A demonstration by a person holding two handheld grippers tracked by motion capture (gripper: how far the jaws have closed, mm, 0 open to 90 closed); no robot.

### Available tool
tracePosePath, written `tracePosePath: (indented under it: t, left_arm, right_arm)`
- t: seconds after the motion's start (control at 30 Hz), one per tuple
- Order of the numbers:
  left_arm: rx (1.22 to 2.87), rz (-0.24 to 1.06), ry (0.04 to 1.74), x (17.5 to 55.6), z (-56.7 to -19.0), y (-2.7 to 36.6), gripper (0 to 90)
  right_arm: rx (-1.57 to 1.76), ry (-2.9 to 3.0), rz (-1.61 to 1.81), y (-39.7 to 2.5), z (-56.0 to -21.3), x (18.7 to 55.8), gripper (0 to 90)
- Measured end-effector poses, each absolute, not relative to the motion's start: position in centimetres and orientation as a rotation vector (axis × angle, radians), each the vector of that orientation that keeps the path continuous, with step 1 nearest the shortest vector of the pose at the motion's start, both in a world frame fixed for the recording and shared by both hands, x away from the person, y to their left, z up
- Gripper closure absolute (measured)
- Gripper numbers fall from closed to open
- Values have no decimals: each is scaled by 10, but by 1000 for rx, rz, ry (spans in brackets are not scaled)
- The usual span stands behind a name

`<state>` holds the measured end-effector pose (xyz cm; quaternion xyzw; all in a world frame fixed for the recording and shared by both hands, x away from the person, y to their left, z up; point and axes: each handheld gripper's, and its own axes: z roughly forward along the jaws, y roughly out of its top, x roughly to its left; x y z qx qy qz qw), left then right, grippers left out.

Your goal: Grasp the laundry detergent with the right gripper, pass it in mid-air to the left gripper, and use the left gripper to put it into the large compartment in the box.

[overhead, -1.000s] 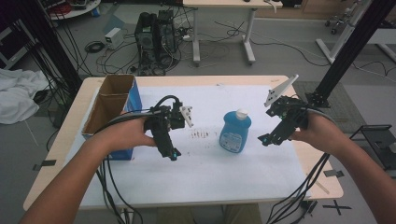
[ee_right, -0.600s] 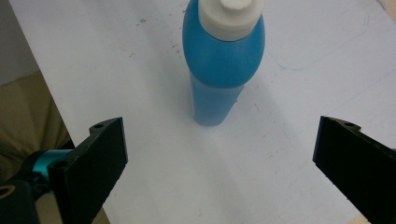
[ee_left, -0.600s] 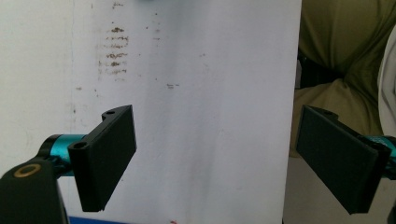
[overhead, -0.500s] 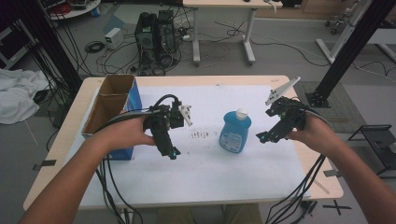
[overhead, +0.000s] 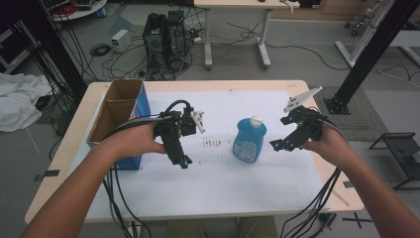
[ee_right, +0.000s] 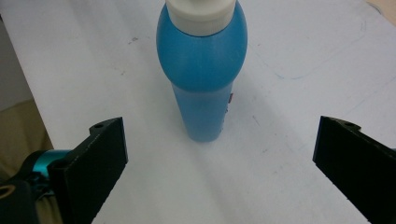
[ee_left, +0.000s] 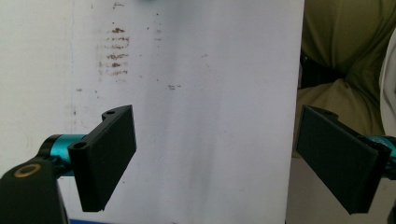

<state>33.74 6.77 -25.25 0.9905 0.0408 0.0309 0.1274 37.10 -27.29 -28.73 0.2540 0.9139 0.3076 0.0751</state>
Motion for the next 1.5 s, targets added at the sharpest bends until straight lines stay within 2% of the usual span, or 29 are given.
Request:
tracePosePath:
  t: [1.5]
  left_arm:
    - [2886,79,129,345,-258,68,126]
  right_arm:
    - [728,2696,1159,-273,-330,378,20]
